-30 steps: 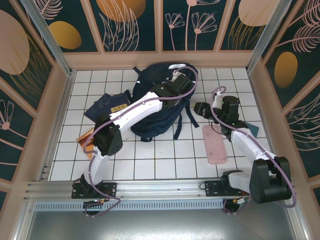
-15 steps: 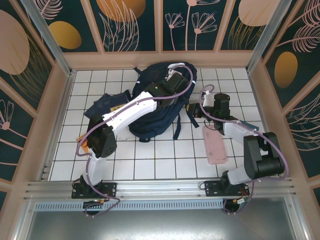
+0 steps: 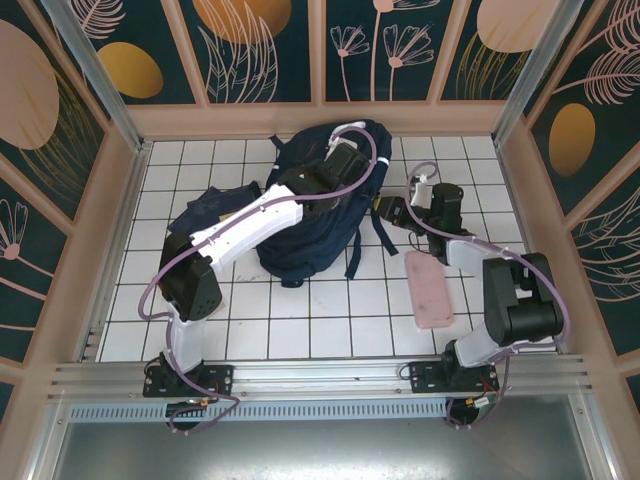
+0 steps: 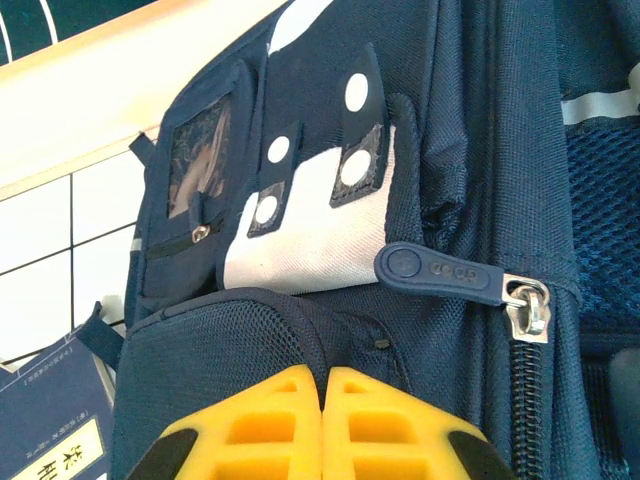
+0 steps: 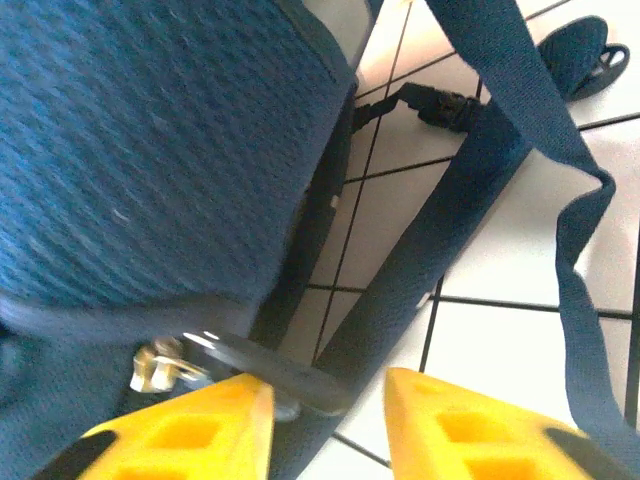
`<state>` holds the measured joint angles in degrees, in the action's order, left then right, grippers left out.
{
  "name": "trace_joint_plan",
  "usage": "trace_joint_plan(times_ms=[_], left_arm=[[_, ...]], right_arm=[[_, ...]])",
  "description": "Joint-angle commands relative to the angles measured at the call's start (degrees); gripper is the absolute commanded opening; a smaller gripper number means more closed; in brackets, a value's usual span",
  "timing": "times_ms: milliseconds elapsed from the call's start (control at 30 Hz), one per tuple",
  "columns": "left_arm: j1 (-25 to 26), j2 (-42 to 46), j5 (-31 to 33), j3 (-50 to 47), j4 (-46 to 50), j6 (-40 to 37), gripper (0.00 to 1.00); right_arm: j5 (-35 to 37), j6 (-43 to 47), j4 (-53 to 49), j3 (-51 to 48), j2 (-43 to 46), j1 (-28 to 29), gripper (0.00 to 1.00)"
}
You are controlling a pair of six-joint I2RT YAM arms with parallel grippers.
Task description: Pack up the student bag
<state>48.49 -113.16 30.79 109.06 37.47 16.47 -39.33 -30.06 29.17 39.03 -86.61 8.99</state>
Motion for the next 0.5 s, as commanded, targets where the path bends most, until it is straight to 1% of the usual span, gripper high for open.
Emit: trace_joint_plan(times_ms=[0, 67, 233, 367, 467], left_arm=[[0.2, 3.75, 4.75, 1.98, -5.66, -1.69, 0.0], [0.16, 3.31, 5.15, 2.43, -5.67, -1.72, 0.0], [0.19, 3.25, 5.13, 2.68, -6.39, -1.51, 0.0], [0.19, 3.56, 4.8, 2.83, -6.53, -1.1, 0.0], [0.18, 4.24, 5.34, 2.68, -6.7, -0.55, 0.0]], right_arm=[[-4.82, -4.58, 0.17, -1.68, 5.99, 0.95, 0.43], [-6.73, -6.87, -0.64, -2.9, 7.69, 2.46, 0.46], [-7.87, -14.89, 2.83, -5.1, 7.74, 5.43, 0.45], [-6.29, -15.6, 2.36, -4.08, 5.98, 6.67, 0.45], [-3.95, -14.06, -0.22, -3.32, 3.38, 6.87, 0.41]])
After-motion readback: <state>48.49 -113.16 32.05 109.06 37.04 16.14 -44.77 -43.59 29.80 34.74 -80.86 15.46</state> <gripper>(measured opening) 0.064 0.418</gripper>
